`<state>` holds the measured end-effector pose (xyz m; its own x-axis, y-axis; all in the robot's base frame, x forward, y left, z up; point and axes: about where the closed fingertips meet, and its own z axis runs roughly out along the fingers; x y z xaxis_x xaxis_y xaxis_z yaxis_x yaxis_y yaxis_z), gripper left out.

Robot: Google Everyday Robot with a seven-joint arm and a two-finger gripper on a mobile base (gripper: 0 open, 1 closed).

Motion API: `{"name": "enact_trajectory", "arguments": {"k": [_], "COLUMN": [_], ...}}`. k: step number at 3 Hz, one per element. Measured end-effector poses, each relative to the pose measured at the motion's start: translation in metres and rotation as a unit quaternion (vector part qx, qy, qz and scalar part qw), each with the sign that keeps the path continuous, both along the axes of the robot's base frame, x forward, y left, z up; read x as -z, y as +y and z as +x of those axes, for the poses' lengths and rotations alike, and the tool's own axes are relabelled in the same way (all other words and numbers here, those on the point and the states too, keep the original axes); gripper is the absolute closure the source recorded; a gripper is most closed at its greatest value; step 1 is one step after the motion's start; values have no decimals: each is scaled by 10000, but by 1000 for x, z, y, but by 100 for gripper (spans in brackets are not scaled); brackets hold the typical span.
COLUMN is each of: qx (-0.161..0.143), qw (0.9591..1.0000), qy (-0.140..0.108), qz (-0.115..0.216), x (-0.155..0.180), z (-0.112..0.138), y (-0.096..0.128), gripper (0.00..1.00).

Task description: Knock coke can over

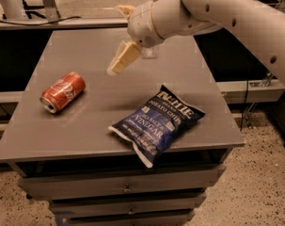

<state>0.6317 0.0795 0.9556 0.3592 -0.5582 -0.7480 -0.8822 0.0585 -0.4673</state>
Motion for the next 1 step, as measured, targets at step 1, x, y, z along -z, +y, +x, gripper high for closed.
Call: {"name": "enact_trajectory", "arguments": {"k": [1], "qx": [154], "qw": [9997], "qy": [-18], "qz": [187], "x": [-9], "z": [4], "y": [-5], "gripper": [0]}}
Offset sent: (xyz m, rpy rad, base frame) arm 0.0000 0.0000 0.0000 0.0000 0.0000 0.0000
